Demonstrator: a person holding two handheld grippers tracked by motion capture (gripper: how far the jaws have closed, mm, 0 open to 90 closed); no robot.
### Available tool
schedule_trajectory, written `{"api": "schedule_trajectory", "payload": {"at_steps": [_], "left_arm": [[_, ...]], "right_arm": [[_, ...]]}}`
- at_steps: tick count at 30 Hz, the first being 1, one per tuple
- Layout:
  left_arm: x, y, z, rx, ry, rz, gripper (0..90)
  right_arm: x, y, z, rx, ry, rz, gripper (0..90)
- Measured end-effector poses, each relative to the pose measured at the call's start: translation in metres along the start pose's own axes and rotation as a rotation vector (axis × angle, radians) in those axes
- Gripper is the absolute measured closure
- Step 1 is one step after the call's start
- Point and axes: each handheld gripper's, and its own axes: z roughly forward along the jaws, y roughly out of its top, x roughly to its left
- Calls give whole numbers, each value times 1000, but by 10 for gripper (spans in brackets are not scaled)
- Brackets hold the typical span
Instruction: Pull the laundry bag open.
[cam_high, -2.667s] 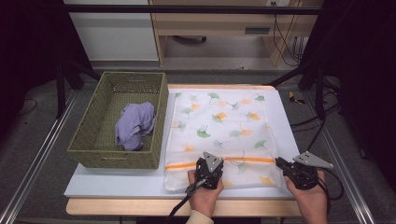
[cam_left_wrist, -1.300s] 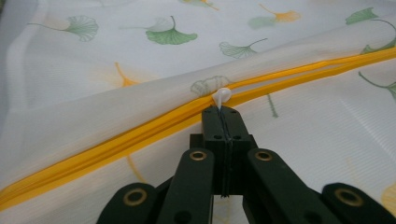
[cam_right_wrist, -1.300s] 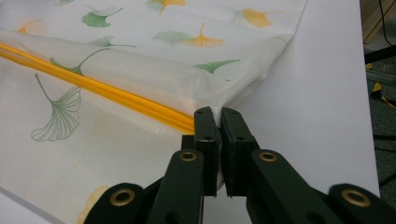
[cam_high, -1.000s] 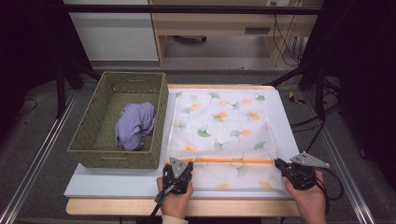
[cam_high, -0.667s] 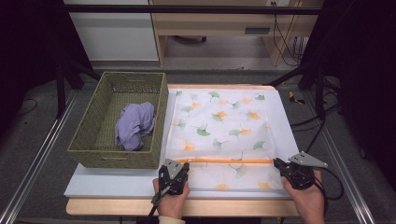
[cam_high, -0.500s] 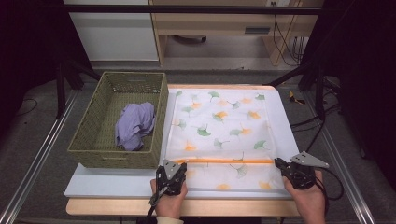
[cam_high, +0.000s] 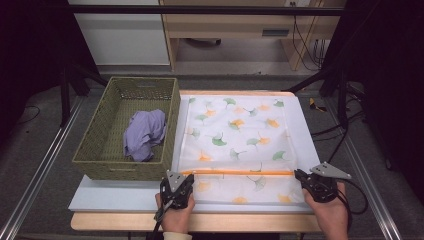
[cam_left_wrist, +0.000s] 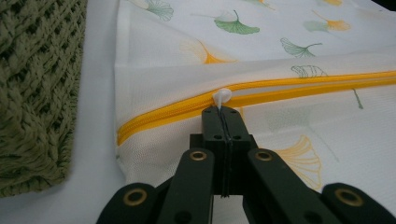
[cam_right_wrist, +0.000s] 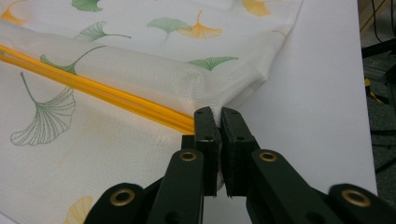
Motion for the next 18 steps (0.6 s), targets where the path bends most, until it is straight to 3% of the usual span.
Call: {"api": "schedule_trajectory", "payload": {"at_steps": [18], "left_arm": [[11, -2, -5, -17, 27, -27, 900]], "right_arm": [[-6, -3, -1, 7, -15, 40, 865]]}}
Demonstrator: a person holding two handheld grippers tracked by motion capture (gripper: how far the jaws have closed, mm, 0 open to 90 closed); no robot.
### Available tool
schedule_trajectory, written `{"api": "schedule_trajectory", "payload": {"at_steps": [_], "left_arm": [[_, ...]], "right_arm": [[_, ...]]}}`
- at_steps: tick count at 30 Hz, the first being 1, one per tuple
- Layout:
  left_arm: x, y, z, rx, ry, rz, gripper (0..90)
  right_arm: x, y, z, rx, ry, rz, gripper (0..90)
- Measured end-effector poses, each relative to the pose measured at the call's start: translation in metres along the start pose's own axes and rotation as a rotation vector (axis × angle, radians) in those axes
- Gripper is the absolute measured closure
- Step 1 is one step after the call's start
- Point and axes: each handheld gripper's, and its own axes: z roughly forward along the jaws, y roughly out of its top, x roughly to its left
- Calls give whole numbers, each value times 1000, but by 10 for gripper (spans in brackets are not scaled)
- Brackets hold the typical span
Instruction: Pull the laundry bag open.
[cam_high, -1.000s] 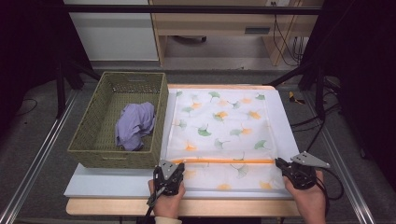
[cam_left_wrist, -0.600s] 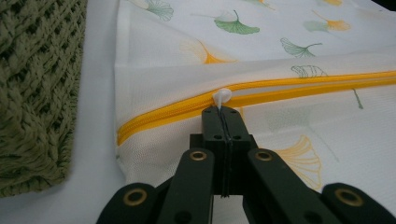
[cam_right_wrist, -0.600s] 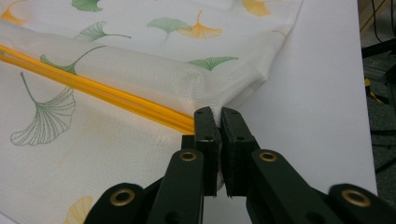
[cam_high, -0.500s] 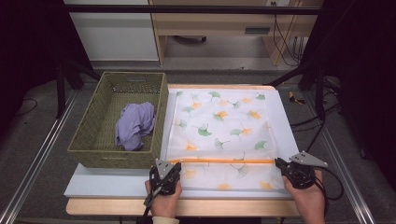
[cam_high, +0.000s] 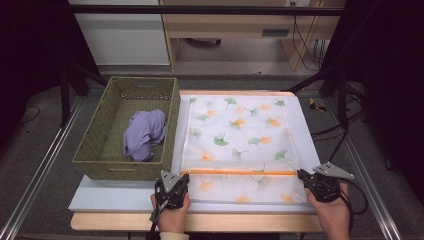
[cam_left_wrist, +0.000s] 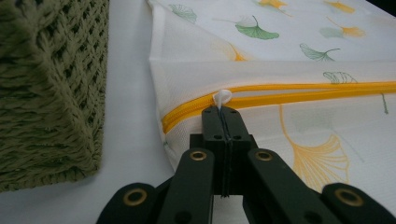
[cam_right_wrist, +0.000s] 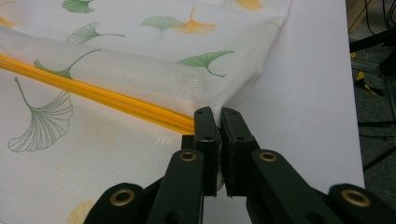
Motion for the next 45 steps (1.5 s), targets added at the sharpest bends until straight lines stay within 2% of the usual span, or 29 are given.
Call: {"api": "schedule_trajectory", "payload": {"at_steps": [7, 19, 35, 45], "left_arm": [[0, -3, 0, -4, 4, 1, 900], [6, -8, -2, 1, 14, -7, 900], [7, -10, -2, 1, 13, -18, 900], [9, -11, -2, 1, 12, -27, 900]], "right_arm": [[0, -1, 3, 11, -11, -15, 865], [-2, -2, 3, 17, -26, 15, 865], [-6, -4, 8, 40, -41, 29, 865], [-7, -5, 10, 51, -49, 20, 865]]}}
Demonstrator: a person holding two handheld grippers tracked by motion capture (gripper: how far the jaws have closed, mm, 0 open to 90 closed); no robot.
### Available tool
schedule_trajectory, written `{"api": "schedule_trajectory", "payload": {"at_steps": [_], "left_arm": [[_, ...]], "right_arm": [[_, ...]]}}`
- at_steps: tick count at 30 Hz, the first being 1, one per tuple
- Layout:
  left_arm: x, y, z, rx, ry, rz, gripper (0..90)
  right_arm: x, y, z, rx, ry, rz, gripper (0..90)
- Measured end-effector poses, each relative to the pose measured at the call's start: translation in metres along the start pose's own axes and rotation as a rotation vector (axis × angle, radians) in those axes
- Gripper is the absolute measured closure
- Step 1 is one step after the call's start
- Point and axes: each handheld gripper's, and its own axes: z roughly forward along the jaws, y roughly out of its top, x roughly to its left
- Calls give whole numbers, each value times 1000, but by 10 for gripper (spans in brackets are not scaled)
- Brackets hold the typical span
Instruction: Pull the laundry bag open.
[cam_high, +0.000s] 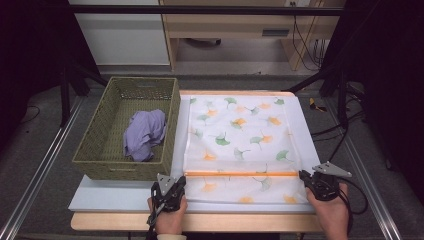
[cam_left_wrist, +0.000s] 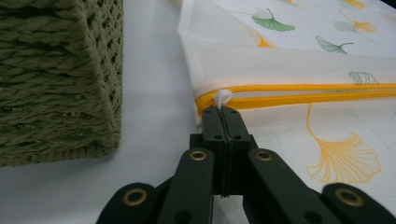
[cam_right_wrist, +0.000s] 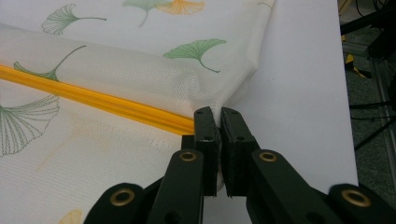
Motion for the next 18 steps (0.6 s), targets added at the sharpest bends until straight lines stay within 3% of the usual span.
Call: {"api": "schedule_trajectory", "payload": {"at_steps": [7, 18], "left_arm": [[-1, 0, 0, 2, -1, 9, 900], [-3, -1, 1, 25, 6, 60, 900]], "right_arm": [[-1, -1, 1, 10, 0, 6, 865], [-1, -3, 3, 14, 22, 6, 858]]}}
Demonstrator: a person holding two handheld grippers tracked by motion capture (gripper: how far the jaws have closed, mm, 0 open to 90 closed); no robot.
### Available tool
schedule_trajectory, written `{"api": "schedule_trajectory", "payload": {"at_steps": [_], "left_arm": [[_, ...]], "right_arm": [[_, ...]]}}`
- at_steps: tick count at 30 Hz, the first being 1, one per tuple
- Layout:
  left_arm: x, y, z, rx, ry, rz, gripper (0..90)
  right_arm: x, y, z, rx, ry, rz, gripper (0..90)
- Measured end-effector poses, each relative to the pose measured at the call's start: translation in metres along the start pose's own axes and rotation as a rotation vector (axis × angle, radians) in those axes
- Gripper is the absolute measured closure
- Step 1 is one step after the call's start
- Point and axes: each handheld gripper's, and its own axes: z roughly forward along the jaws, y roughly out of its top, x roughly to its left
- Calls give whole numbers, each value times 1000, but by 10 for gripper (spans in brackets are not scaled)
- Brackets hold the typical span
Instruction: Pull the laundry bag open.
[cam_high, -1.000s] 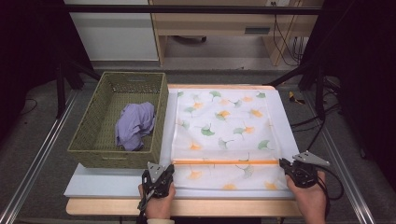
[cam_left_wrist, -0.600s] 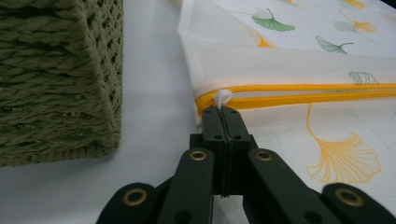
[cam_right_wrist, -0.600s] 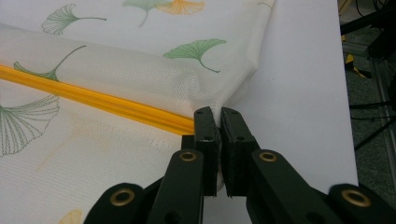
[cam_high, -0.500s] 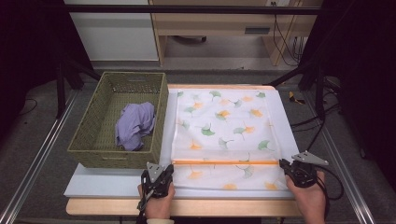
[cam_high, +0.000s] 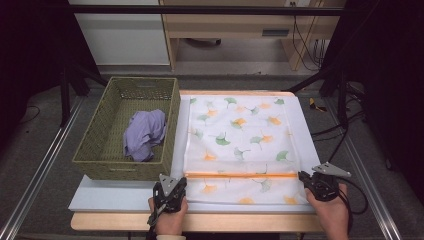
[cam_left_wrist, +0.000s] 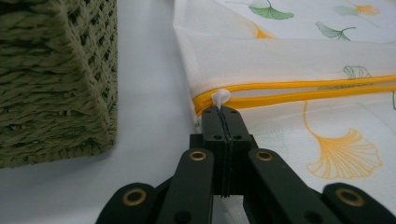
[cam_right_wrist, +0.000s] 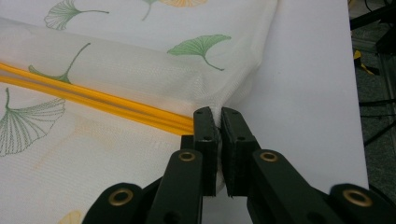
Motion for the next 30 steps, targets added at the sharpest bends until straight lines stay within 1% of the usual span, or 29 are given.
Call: {"api": "schedule_trajectory", "payload": {"at_steps": [1, 2, 4, 5, 6, 8, 10, 12, 13, 15, 19, 20, 22, 23, 24, 25, 27, 28, 29, 30], "left_arm": [[0, 0, 0, 2, 0, -1, 900], [0, 0, 0, 0, 0, -4, 899], [-1, -1, -1, -8, 0, -6, 897], [-1, -2, -1, -9, -6, -2, 893], [-1, -2, -1, -9, -6, -2, 876], [-2, -3, -1, -14, -10, -6, 865], [-3, -3, -1, -18, -10, -3, 848], [-4, -3, -1, -22, -9, -7, 813], [-5, -3, -1, -24, -7, -6, 796], [-6, -3, -2, -32, -3, -7, 765], [-8, -1, -4, -40, 6, 3, 687], [-8, -1, -5, -39, 7, 11, 671], [-11, 1, -6, -53, 3, 9, 639], [-13, 3, -6, -57, 8, 19, 587], [-13, 3, -6, -57, 8, 19, 567], [-14, 4, -7, -61, 6, 25, 567], [-17, 5, -7, -71, -3, 29, 509], [-18, 6, -7, -78, -12, 35, 489], [-20, 7, -7, -79, -16, 48, 489], [-21, 7, -6, -86, -21, 54, 470]], "right_arm": [[-1, -1, 1, 0, -3, -11, 856], [-1, -1, 2, 10, -2, 1, 840], [-1, -1, 2, 11, -2, 4, 823], [-1, -2, 2, 7, -9, 8, 785], [-1, -2, 2, 7, -9, 8, 785], [-2, -2, 2, -8, -10, 10, 729], [-3, -2, 1, -22, -10, 10, 696], [-3, -1, 0, -35, -5, 14, 660], [-4, -1, 0, -42, -11, 8, 643], [-4, -1, -1, -59, -10, 15, 601], [-5, 0, -3, -92, -15, 22, 533], [-5, 1, -3, -98, -12, 21, 515], [-5, 1, -4, -108, -9, 31, 481], [-5, 2, -4, -120, -14, 24, 442], [-5, 2, -4, -120, -14, 24, 442], [-5, 2, -4, -122, -15, 26, 428], [-5, 3, -4, -127, -15, 31, 390], [-5, 3, -4, -128, -15, 32, 376], [-5, 3, -4, -128, -15, 32, 376], [-5, 3, -5, -130, -19, 33, 355]]}}
